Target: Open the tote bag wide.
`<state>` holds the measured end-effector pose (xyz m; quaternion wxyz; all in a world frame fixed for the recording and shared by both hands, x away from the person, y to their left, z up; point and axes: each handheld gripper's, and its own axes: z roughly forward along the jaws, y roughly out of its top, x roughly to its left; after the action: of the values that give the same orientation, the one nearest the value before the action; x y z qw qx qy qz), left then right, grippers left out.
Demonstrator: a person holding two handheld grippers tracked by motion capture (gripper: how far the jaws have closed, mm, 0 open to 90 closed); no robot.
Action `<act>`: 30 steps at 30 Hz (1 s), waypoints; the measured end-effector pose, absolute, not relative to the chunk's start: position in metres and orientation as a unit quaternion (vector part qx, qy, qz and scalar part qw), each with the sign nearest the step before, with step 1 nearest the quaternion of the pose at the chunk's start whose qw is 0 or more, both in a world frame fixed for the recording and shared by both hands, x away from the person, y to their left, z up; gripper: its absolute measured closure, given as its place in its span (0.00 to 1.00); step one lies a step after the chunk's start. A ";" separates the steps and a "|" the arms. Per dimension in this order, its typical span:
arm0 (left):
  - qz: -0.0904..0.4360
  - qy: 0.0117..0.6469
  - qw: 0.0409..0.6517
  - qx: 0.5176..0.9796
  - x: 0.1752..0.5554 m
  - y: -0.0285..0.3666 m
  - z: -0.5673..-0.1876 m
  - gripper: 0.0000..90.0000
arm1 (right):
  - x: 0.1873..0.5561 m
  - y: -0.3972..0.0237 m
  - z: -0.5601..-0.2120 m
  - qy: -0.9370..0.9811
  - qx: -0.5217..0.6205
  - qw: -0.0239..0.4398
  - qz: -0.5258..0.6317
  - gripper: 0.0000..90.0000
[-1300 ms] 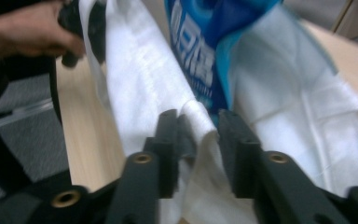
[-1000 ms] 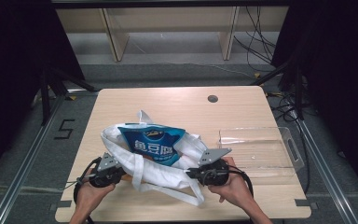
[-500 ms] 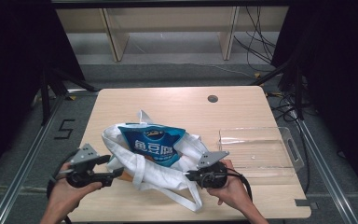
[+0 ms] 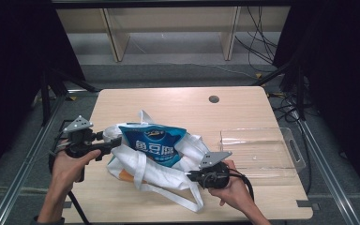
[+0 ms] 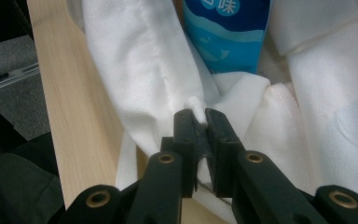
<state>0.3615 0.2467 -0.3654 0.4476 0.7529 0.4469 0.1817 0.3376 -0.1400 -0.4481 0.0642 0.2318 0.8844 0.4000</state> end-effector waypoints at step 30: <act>0.141 0.454 0.328 0.816 0.376 0.263 -0.469 0.65 | 0.338 -0.132 -0.469 0.885 0.252 0.051 0.389 0.86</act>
<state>0.3762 0.2633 -0.4686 0.3284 0.8159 0.4544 0.1412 0.3380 -0.1321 -0.4690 0.0514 0.2517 0.8847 0.3890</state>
